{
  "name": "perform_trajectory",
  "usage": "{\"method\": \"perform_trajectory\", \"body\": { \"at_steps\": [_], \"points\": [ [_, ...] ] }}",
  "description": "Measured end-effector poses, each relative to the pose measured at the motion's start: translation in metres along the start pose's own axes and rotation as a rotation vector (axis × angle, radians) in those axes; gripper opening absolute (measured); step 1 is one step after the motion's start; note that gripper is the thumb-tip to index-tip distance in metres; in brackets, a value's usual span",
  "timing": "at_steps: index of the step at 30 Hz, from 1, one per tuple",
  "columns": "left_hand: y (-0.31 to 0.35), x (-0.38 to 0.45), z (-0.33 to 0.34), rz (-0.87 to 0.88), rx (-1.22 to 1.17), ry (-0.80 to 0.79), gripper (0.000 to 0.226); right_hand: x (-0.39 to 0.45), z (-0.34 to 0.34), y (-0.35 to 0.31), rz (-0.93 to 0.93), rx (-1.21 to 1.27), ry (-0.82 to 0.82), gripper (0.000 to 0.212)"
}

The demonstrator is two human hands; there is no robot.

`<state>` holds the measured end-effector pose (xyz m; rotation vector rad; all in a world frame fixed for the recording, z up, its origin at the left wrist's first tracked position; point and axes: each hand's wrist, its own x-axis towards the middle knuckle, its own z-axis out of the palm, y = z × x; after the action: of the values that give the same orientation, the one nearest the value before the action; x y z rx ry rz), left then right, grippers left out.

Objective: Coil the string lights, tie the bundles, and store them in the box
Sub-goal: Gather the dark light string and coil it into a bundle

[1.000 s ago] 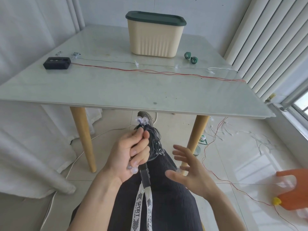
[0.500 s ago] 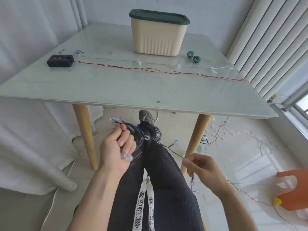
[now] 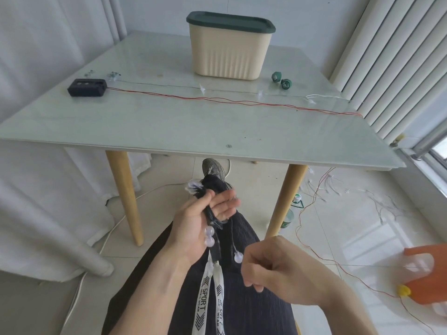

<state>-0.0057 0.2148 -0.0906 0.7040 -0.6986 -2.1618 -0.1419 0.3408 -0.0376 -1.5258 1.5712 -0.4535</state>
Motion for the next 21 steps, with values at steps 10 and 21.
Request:
{"method": "perform_trajectory", "body": {
  "at_steps": [10, 21],
  "points": [
    [-0.011, -0.01, -0.006, -0.341, 0.359, -0.47, 0.032, 0.01, -0.027, -0.002, -0.168, 0.094, 0.109, 0.022],
    [-0.004, -0.004, -0.009, -0.271, 0.071, -0.344, 0.032, 0.044, -0.008, 0.045, -0.028, 0.062, 0.672, 0.01]
  ]
}}
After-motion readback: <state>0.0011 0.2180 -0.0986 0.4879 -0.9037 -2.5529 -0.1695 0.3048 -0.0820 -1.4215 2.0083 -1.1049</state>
